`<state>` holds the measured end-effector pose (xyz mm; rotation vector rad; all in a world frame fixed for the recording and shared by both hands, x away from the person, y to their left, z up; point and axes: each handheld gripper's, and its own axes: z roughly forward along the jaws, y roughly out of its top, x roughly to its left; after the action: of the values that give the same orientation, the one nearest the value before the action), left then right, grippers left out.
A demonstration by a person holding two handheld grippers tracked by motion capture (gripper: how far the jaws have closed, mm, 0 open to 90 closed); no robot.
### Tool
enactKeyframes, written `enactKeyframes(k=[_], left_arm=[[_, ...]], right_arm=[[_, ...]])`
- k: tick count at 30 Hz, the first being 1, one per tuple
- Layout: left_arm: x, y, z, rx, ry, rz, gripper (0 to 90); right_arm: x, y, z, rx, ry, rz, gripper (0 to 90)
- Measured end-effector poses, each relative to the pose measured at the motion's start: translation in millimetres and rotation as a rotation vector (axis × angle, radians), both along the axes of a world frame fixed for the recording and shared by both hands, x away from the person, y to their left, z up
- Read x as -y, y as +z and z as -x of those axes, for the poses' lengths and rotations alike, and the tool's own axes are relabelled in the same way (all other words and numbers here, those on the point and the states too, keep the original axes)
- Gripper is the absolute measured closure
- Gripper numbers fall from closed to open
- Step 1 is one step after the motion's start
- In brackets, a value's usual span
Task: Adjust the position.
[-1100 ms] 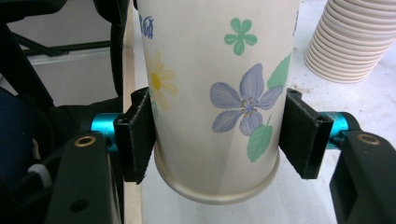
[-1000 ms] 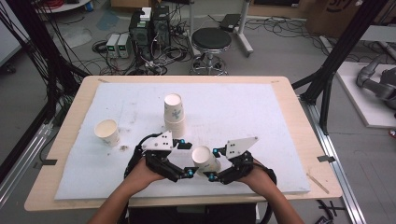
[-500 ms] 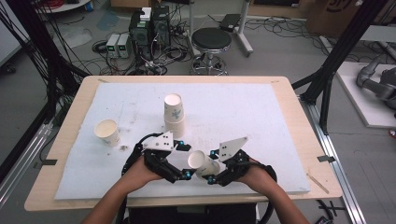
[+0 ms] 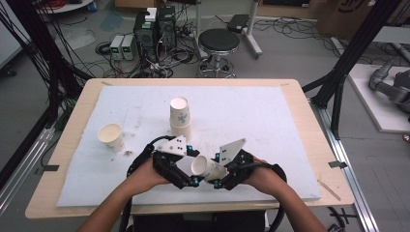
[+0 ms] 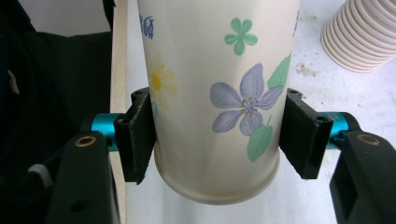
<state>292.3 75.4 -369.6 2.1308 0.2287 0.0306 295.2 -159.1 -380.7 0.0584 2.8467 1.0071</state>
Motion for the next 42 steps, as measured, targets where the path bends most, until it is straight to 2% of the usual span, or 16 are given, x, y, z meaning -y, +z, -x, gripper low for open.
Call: enactKeyframes(k=[7, 12, 22, 26, 33, 35, 37, 42], left_arm=[[5.5, 2.3, -3.5, -0.018, -0.014, -0.051, 17.4], [9.9, -0.2, -4.9, -0.032, -0.027, -0.085, 19.1], [17.2, -3.5, -6.4, -0.063, -0.054, -0.102, 28.1], [19.0, -4.8, -6.4, -0.056, -0.061, -0.111, 34.1], [19.4, -6.4, -5.0, -0.047, -0.072, -0.122, 36.4], [17.6, -5.8, -4.5, -0.041, -0.069, -0.107, 36.9], [14.4, -5.5, -3.6, -0.034, -0.059, -0.081, 37.0], [2.9, -8.3, -1.8, -0.011, -0.038, 0.000, 37.1]], right_arm=[[-5.3, 1.5, 0.3, 0.013, 0.005, 0.074, 35.2], [-9.1, 2.5, 1.2, 0.011, 0.016, 0.104, 35.2], [-11.6, -0.7, 2.3, 0.004, 0.021, 0.136, 35.1], [-12.0, -1.0, 2.4, 0.003, 0.028, 0.139, 35.1], [-11.0, -2.0, 2.1, -0.014, 0.040, 0.156, 33.6], [-10.3, -1.8, 2.7, -0.011, 0.032, 0.142, 29.8], [-7.9, 0.3, 2.7, -0.006, 0.020, 0.103, 22.7], [5.7, 6.7, 1.6, -0.023, -0.033, -0.017, 21.7]])
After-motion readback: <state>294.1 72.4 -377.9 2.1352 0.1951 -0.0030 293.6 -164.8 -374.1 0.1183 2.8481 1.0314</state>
